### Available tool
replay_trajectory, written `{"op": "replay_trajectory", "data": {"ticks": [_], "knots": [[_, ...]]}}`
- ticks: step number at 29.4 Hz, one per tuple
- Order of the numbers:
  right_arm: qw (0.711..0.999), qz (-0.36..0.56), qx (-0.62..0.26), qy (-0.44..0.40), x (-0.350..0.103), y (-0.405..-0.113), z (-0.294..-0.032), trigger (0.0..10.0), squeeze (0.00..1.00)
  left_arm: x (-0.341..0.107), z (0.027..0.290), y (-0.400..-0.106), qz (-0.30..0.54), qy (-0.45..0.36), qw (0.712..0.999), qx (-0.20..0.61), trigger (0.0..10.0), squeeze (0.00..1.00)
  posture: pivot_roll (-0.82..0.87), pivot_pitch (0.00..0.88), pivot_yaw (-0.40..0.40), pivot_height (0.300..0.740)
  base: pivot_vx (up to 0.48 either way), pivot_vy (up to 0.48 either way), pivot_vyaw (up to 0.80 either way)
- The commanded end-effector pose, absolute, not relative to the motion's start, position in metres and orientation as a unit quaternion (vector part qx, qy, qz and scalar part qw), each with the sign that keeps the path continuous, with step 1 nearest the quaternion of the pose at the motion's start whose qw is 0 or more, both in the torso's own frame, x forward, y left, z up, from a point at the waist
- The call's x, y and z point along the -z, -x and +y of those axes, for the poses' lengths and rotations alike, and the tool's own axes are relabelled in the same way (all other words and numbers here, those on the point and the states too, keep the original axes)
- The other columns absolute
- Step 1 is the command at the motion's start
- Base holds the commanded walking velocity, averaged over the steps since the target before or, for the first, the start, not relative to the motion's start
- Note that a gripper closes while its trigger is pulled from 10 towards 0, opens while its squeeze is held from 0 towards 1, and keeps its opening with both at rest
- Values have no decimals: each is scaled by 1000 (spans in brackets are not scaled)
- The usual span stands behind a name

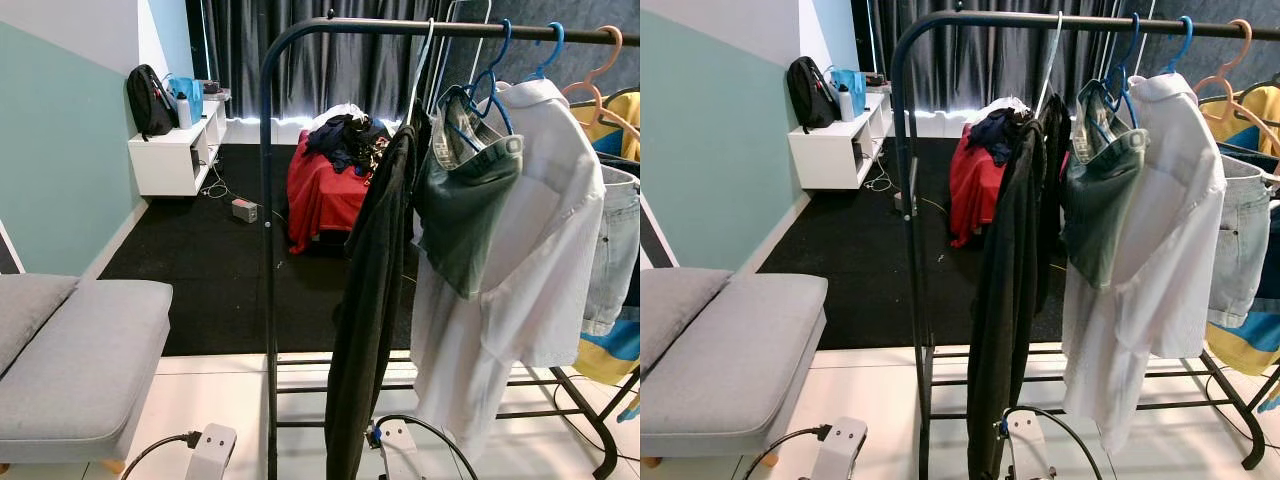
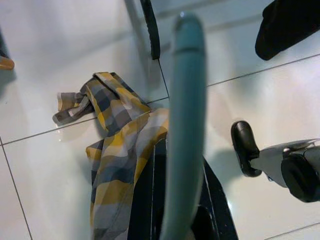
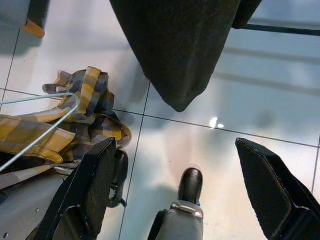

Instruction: Hang hanger

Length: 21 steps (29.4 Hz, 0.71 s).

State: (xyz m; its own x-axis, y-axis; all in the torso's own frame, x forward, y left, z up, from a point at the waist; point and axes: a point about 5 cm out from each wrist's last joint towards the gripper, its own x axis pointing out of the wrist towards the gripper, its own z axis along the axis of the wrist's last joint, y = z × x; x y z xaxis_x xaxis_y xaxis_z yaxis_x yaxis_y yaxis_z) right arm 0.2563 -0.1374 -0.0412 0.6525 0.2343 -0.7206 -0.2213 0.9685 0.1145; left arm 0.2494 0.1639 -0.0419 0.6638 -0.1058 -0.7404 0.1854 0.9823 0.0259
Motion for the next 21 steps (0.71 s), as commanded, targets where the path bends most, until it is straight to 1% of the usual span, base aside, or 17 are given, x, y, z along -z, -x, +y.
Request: {"op": "replay_trajectory", "data": {"ticks": [1, 5, 8, 11, 12, 13, 15, 16, 17, 19, 20, 21], "knots": [[908, 400, -122, -18, 40, -258, -137, 10000, 0, 43, 169, -249, 412, -54, 907, 72, 10000, 0, 80, 71, -14, 740, 0, 0, 0], [909, 399, -121, -20, 40, -258, -137, 10000, 0, 42, 170, -249, 413, -53, 906, 69, 10000, 0, 68, 49, -7, 740, 0, 0, 0], [911, 398, -107, -31, 39, -259, -141, 10000, 0, 43, 172, -249, 420, -43, 905, 55, 10000, 0, 54, 80, -1, 740, 0, 0, 0], [911, 398, -104, -32, 39, -259, -142, 10000, 0, 43, 172, -249, 421, -41, 904, 52, 10000, 0, 54, 80, -1, 740, 0, 0, 0], [911, 399, -103, -32, 40, -259, -142, 10000, 0, 43, 173, -248, 424, -40, 903, 50, 10000, 0, 48, 51, 2, 740, 0, 0, 0], [911, 399, -103, -32, 40, -259, -142, 10000, 0, 43, 173, -248, 424, -40, 903, 50, 10000, 0, 48, 51, 2, 740, 0, 0, 0], [911, 398, -105, -28, 39, -259, -141, 10000, 0, 43, 174, -249, 427, -40, 902, 47, 10000, 0, 35, 56, 1, 740, 0, 0, 0], [911, 398, -105, -24, 39, -260, -141, 10000, 0, 43, 174, -249, 429, -41, 901, 47, 10000, 0, 32, 89, -5, 740, 0, 0, 0], [911, 398, -105, -24, 39, -260, -141, 10000, 0, 43, 174, -249, 429, -41, 901, 47, 10000, 0, 32, 89, -5, 740, 0, 0, 0], [911, 399, -104, -24, 39, -259, -142, 10000, 0, 44, 174, -249, 430, -44, 901, 48, 10000, 0, 37, 77, -5, 740, 0, 0, 0], [910, 401, -103, -27, 40, -259, -142, 10000, 0, 43, 173, -249, 427, -51, 901, 54, 10000, 0, 37, 36, 6, 740, 0, 0, 0], [910, 401, -103, -27, 40, -259, -142, 10000, 0, 43, 173, -249, 427, -51, 901, 54, 10000, 0, 37, 36, 6, 740, 0, 0, 0]]}}
